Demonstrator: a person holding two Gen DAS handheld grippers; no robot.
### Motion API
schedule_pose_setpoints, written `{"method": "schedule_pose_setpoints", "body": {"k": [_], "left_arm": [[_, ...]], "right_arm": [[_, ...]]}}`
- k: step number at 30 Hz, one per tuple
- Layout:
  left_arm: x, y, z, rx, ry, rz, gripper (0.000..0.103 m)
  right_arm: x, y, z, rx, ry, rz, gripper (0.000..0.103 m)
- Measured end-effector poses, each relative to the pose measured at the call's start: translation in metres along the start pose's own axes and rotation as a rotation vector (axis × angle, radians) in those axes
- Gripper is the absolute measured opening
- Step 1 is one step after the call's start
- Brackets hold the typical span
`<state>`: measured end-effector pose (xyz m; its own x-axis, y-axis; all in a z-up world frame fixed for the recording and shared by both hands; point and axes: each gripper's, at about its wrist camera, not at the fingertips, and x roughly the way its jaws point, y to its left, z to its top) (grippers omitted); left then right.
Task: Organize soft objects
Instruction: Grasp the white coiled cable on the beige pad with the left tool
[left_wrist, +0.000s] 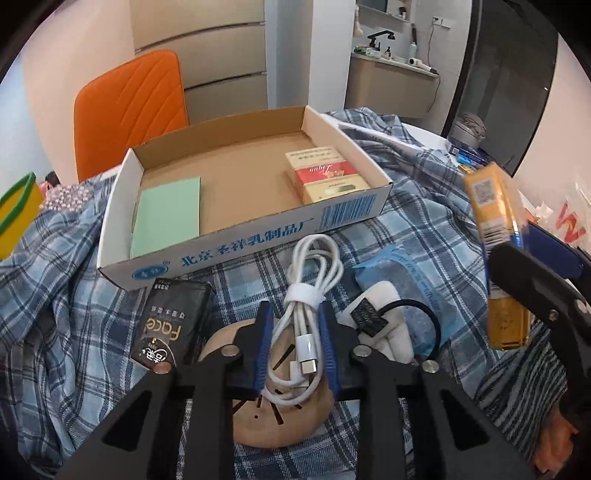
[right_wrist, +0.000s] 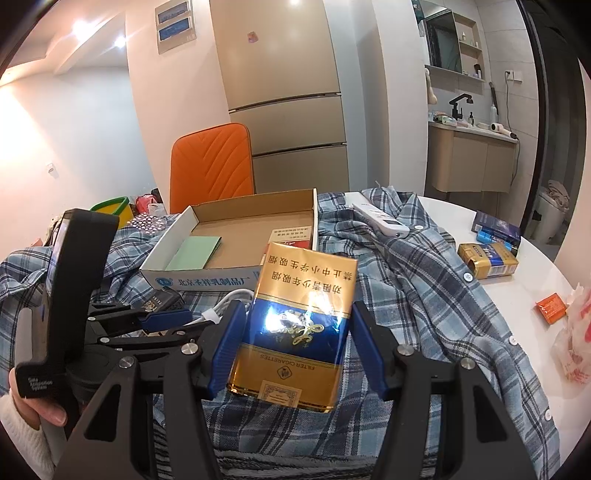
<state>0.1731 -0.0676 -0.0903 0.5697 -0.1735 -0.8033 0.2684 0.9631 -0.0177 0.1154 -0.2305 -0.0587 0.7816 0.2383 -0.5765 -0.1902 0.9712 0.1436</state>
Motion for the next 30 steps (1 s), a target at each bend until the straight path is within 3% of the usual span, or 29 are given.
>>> {"method": "schedule_pose_setpoints", "body": {"k": [2, 3, 4, 9, 14, 16, 17, 18, 19, 21, 23, 26, 27, 29, 30], "left_arm": [[-0.006, -0.003, -0.002, 0.016, -0.025, 0.002, 0.018], [-0.01, -0.004, -0.003, 0.024, -0.044, 0.003, 0.007], [-0.014, -0.006, -0.004, 0.032, -0.067, 0.005, 0.005], [-0.042, -0.014, -0.011, 0.068, -0.212, -0.011, 0.003], [-0.042, -0.011, -0.008, 0.085, -0.195, -0.005, 0.004], [-0.044, -0.015, -0.005, 0.144, -0.201, 0.013, 0.005], [-0.046, -0.017, -0.004, 0.168, -0.201, 0.048, 0.007], [-0.046, -0.018, -0.002, 0.184, -0.195, 0.075, 0.019], [-0.044, -0.017, 0.0, 0.193, -0.181, 0.086, 0.045], [-0.039, -0.011, 0.003, 0.185, -0.166, 0.081, 0.078], [-0.037, -0.006, 0.003, 0.178, -0.169, 0.044, 0.078], [-0.026, -0.005, 0.006, 0.193, -0.101, -0.013, 0.078], [-0.023, -0.005, 0.006, 0.202, -0.091, -0.013, 0.077], [-0.02, -0.006, 0.006, 0.215, -0.105, -0.018, 0.045], [-0.017, -0.004, 0.009, 0.208, -0.086, -0.028, 0.018]], "right_arm": [[0.001, 0.0, -0.001, -0.002, 0.001, 0.005, 0.057], [0.001, -0.001, -0.001, -0.001, 0.002, 0.009, 0.057], [0.001, -0.001, -0.001, 0.002, 0.003, 0.011, 0.057], [-0.001, -0.002, 0.0, 0.005, -0.009, 0.016, 0.057], [-0.003, -0.003, 0.0, 0.009, -0.015, 0.024, 0.057], [-0.004, -0.003, 0.0, 0.007, -0.017, 0.025, 0.057], [-0.003, -0.002, 0.0, 0.006, -0.016, 0.026, 0.057], [-0.003, -0.002, 0.0, 0.007, -0.013, 0.026, 0.057], [-0.002, -0.003, 0.0, 0.009, -0.01, 0.027, 0.057], [-0.002, -0.003, 0.0, 0.013, -0.009, 0.028, 0.057], [-0.002, -0.003, 0.0, 0.013, -0.007, 0.03, 0.058], [-0.002, -0.003, 0.001, 0.015, -0.005, 0.025, 0.058], [-0.002, -0.004, 0.0, 0.019, -0.004, 0.022, 0.058], [-0.001, -0.005, 0.001, 0.029, 0.0, 0.02, 0.058], [-0.001, -0.006, 0.001, 0.032, 0.002, 0.021, 0.058]]}}
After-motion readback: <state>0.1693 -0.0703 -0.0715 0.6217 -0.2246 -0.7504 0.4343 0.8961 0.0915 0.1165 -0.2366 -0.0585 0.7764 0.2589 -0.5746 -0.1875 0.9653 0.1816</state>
